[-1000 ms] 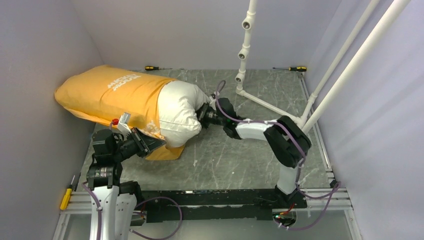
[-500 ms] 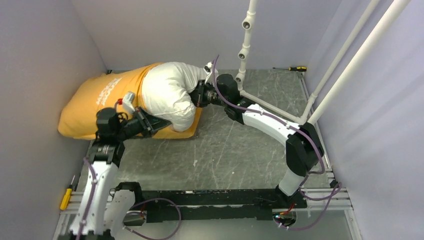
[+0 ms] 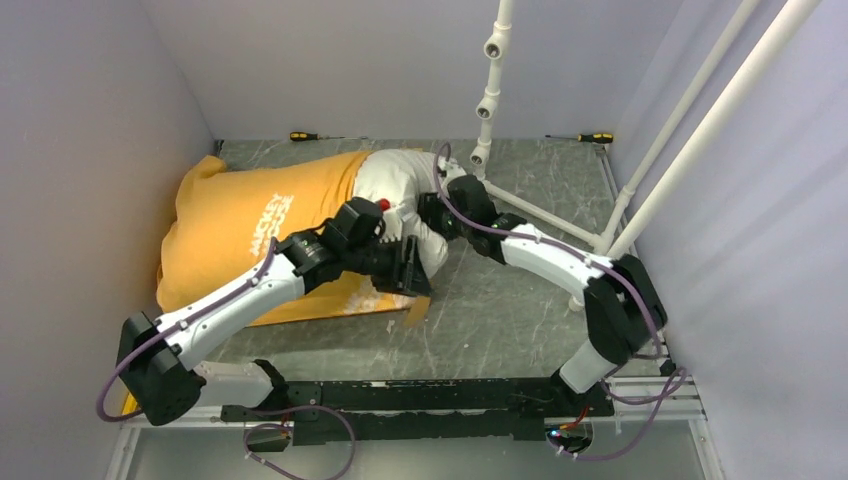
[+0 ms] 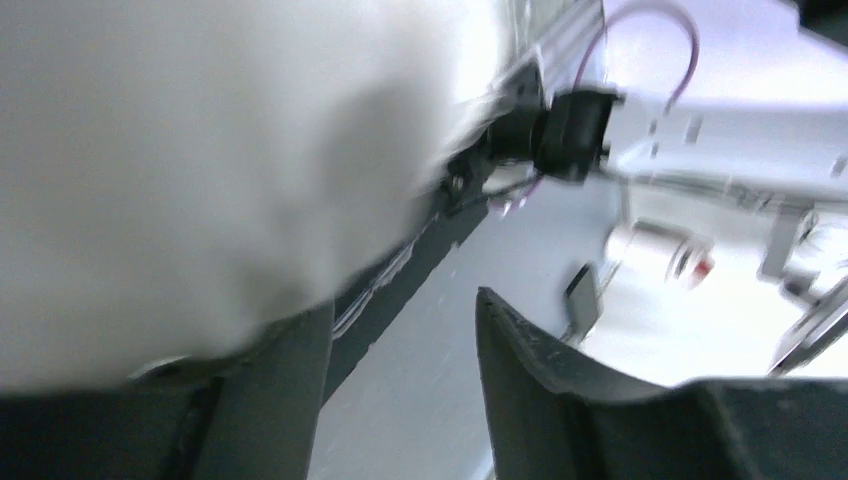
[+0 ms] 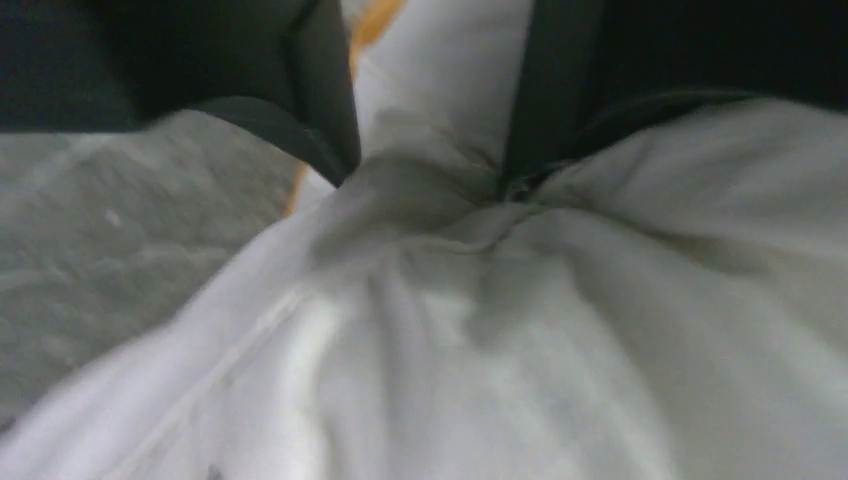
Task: Put the pillow into the pillowcase
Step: Stuff the pillow into the pillowcase.
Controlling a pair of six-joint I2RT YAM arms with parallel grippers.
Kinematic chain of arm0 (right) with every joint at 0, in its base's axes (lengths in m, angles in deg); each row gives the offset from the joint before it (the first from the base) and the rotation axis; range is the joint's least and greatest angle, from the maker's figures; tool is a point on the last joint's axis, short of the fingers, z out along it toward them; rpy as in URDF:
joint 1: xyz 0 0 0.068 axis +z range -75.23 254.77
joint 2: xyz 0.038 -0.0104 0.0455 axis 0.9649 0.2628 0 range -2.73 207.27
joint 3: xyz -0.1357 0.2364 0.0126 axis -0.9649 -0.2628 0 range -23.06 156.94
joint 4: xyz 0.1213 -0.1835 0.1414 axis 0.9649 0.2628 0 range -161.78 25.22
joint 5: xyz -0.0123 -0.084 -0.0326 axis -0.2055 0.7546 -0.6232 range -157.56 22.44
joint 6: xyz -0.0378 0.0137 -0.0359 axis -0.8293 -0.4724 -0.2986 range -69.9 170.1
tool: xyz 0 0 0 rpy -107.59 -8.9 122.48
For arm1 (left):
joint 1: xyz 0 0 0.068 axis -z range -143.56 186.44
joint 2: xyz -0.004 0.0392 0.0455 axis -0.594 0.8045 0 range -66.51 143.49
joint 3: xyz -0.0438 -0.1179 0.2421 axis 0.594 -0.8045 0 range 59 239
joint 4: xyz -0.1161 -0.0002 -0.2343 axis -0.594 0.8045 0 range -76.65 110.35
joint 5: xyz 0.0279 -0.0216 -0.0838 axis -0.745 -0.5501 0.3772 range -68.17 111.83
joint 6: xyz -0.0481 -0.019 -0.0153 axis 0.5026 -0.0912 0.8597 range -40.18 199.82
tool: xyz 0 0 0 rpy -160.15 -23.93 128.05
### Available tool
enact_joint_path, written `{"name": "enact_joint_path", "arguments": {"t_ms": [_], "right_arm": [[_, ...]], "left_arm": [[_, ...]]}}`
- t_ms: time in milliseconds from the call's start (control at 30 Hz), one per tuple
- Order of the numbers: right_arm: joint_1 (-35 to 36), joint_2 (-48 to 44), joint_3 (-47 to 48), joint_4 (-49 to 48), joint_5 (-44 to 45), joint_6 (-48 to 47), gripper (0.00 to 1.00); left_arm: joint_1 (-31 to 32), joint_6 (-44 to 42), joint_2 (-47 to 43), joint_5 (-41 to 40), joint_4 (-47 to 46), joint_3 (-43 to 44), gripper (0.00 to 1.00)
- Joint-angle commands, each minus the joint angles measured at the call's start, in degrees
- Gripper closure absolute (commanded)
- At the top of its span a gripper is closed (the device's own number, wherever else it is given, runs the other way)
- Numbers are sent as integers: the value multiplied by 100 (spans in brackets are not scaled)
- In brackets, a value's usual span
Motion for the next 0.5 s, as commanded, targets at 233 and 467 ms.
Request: {"name": "enact_joint_path", "arguments": {"t_ms": [233, 467], "right_arm": [[-300, -2360, -827, 1528, 606, 382, 12], [-462, -2430, -1254, 553, -606, 1318, 11]], "left_arm": [[566, -408, -1242, -2634, 2162, 1524, 7], [563, 18, -547, -4758, 3654, 2107, 21]]}}
